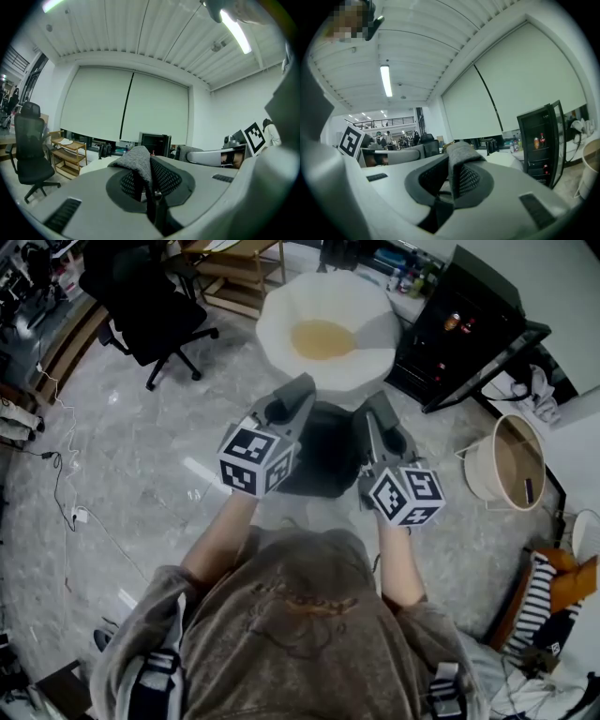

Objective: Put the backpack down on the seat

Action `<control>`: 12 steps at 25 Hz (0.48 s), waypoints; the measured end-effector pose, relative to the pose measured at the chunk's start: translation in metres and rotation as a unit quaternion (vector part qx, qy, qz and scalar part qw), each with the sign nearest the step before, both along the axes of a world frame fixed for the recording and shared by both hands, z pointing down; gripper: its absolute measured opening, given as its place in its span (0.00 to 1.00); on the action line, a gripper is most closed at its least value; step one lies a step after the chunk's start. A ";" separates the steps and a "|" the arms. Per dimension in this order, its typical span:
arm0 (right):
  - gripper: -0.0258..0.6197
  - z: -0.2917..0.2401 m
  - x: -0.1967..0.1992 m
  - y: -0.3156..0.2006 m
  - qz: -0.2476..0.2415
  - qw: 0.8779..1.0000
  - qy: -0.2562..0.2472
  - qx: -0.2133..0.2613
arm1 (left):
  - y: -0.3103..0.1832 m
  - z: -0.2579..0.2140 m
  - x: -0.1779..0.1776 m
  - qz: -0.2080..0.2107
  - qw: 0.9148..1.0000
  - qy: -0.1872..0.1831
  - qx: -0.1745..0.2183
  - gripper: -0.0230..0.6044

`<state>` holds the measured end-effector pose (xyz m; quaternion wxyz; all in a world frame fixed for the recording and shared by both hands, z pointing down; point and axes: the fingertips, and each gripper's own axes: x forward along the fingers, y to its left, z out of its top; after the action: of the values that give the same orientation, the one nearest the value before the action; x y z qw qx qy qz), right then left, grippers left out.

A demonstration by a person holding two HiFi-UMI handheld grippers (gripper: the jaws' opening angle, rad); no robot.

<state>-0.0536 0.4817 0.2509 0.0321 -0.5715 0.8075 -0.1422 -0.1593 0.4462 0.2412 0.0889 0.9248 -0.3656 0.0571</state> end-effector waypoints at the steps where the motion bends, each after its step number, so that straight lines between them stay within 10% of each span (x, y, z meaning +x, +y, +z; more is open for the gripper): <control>1: 0.08 -0.002 0.000 -0.003 0.000 1.000 0.000 0.002 | -0.003 -0.002 0.000 0.000 1.000 0.002 0.001 0.08; 12: 0.08 0.004 -0.005 -0.046 -0.004 1.000 0.000 0.006 | -0.046 0.005 -0.002 -0.002 1.000 0.010 -0.003 0.08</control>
<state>-0.0590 0.4361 0.2554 0.0354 -0.5677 0.8109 -0.1376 -0.1616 0.3998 0.2462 0.0956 0.9243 -0.3662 0.0488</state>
